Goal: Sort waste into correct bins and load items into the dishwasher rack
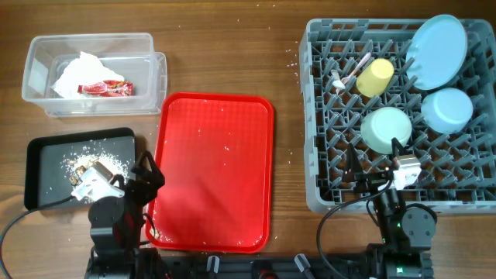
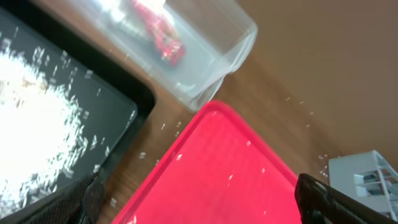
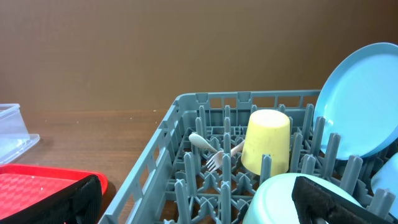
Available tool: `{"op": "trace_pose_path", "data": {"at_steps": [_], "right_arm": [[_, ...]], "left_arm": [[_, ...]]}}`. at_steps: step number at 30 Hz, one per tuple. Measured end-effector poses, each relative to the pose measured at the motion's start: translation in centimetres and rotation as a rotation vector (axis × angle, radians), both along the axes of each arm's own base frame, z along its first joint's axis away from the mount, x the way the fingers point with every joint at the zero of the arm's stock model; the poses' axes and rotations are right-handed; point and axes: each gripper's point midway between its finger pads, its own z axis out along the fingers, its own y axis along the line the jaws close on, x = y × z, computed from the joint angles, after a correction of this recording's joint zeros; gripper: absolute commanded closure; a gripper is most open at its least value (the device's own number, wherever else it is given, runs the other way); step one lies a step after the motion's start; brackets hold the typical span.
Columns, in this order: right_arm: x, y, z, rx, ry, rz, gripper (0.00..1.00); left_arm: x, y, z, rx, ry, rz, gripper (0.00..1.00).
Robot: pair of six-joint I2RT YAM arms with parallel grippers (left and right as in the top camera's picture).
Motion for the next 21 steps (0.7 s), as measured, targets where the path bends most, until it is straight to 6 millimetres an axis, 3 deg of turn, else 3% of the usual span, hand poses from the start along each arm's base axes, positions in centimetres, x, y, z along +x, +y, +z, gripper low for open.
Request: {"op": "trace_pose_path", "data": {"at_steps": [3, 9, 11, 14, 21], "right_arm": [[0.0, 0.0, 0.0, 0.0, 0.0, 0.0, 0.0], [0.0, 0.0, 0.0, 0.0, 0.0, 0.0, 0.0], [0.0, 0.0, 0.0, 0.0, 0.0, 0.0, 0.0], [0.0, 0.0, 0.0, 0.0, 0.0, 0.0, 0.0], [0.0, 0.0, 0.0, 0.0, 0.0, 0.0, 0.0]], "left_arm": [[1.4, -0.6, 2.1, 0.147, -0.146, -0.088, 0.0], [2.8, -2.6, 2.6, 0.307, -0.381, -0.225, 0.0], [2.8, -3.2, 2.9, 0.317, -0.404, -0.253, 0.0], [2.7, -3.9, 1.1, 0.315, -0.338, -0.301, 0.0], [2.6, -5.1, 1.1, 0.39, -0.348, -0.372, 0.0]]}}
